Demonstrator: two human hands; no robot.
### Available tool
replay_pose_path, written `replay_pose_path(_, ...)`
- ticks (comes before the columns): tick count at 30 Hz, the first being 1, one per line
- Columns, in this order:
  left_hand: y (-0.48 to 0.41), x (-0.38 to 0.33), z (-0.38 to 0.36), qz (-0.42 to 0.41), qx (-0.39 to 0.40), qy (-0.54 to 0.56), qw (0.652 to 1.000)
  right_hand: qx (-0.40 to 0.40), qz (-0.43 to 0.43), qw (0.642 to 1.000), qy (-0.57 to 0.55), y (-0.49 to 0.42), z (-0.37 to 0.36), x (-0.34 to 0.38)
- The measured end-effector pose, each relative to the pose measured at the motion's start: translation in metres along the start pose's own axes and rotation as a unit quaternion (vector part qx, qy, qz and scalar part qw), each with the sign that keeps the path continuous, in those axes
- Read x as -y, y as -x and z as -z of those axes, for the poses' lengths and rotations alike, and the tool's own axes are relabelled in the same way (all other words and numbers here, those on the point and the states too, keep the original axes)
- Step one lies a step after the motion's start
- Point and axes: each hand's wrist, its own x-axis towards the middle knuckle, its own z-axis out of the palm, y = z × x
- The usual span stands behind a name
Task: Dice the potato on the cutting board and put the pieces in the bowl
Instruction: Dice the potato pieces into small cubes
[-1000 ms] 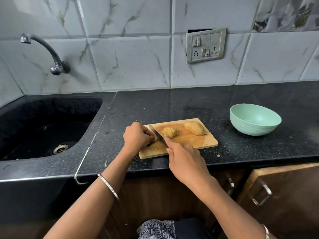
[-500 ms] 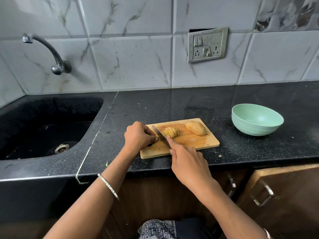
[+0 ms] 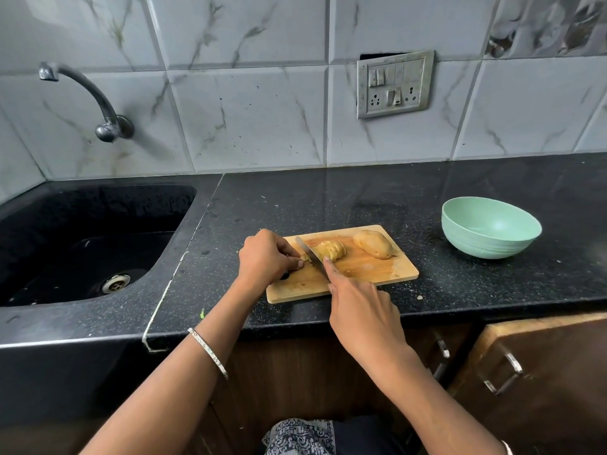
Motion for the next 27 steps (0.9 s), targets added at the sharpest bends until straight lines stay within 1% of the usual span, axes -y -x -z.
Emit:
replay_pose_path(9, -0.003, -0.003, -0.006, -0.021, 0.008, -0.002, 1.0, -0.002, -0.016, 1.0, -0.004, -0.008, 0.005, -0.008)
replay_pose_path(12, -0.003, 0.001, -0.001, -0.019, 0.02, 0.011, 1.0, -0.007, -0.004, 1.0, -0.026, -0.008, 0.007, -0.009)
replay_pose_path(16, 0.0, 0.004, 0.002, -0.011, 0.016, 0.036, 0.999, -0.005, 0.015, 0.999, -0.044, -0.005, 0.008, -0.007)
replay_pose_path(19, 0.002, 0.001, 0.001, -0.015, 0.003, 0.029, 0.999, 0.014, 0.021, 0.999, -0.039, -0.001, 0.008, -0.002)
replay_pose_path(22, 0.004, -0.002, 0.0, -0.022, -0.007, 0.021, 1.0, 0.016, 0.019, 0.999, -0.036, -0.002, 0.009, -0.001)
replay_pose_path(27, 0.003, -0.004, -0.001, -0.028, -0.008, -0.01, 1.0, 0.027, 0.013, 1.0, -0.009, -0.004, 0.007, 0.003)
